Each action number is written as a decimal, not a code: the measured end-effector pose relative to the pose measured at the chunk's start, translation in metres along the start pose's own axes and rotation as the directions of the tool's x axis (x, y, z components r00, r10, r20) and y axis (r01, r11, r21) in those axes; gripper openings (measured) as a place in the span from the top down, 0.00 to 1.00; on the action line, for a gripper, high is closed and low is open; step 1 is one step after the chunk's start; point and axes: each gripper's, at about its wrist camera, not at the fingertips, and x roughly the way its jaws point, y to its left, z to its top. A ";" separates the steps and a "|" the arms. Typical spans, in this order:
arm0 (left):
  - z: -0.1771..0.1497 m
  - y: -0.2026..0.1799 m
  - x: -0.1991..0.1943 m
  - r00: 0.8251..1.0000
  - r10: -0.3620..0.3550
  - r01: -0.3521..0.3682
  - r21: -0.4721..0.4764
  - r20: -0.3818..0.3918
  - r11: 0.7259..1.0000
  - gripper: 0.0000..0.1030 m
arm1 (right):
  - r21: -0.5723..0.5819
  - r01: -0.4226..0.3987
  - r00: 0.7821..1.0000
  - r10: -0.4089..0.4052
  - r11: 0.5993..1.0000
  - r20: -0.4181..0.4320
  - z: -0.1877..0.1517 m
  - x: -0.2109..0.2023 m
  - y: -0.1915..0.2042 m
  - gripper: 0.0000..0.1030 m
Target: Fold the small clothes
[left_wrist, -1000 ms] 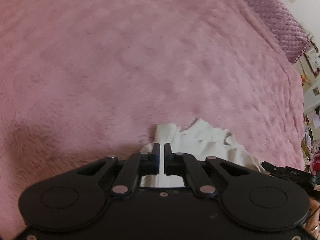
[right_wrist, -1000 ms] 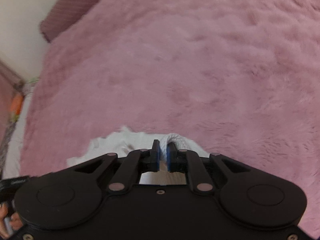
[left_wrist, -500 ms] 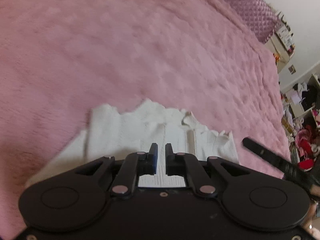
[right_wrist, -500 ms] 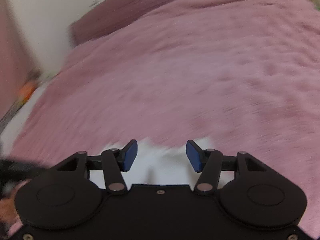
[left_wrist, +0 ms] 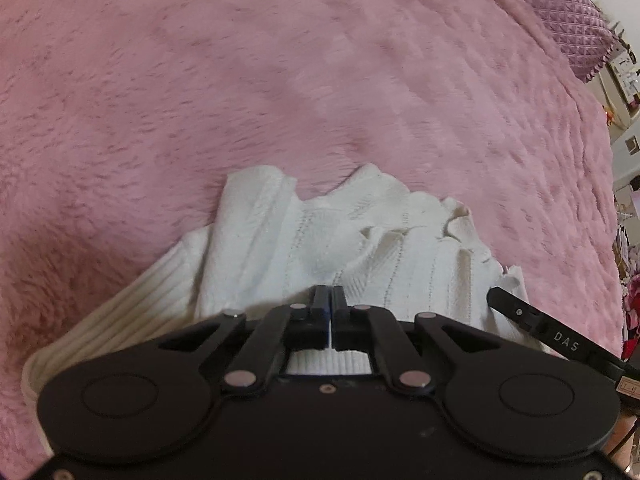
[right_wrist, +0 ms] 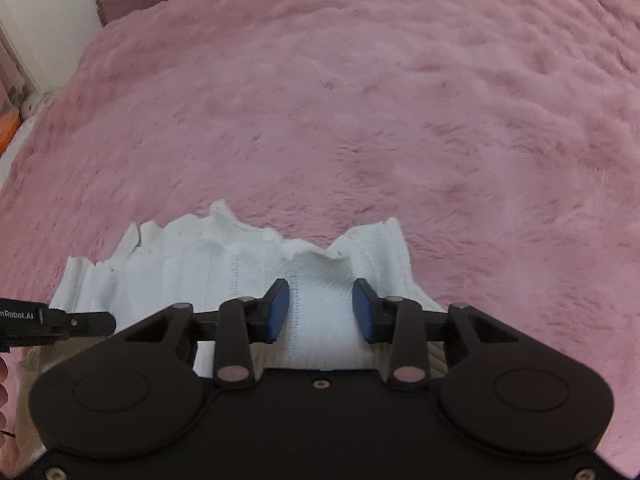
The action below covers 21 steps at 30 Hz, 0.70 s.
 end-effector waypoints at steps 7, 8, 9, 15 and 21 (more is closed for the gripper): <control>0.002 0.002 -0.001 1.000 -0.016 0.016 -0.013 -0.004 1.000 0.97 | -0.023 0.024 1.000 -0.024 0.999 0.001 0.003 0.003 0.010 0.67; 0.002 0.000 -0.006 1.000 -0.013 0.013 -0.005 -0.002 1.000 0.97 | -0.038 0.033 0.999 -0.033 0.999 0.008 0.005 -0.002 0.014 0.66; 0.002 -0.003 -0.010 1.000 -0.013 0.013 0.003 0.002 1.000 0.97 | -0.052 0.037 0.999 -0.036 0.998 0.020 0.004 -0.008 0.017 0.65; -0.015 -0.026 -0.061 0.996 -0.032 0.023 0.105 0.081 0.994 0.90 | -0.145 0.002 0.994 0.015 0.989 0.111 -0.017 -0.067 0.054 0.63; -0.093 -0.034 -0.121 0.993 -0.068 0.047 0.201 0.100 0.978 0.81 | -0.199 -0.054 0.988 0.082 0.978 0.134 -0.080 -0.138 0.068 0.62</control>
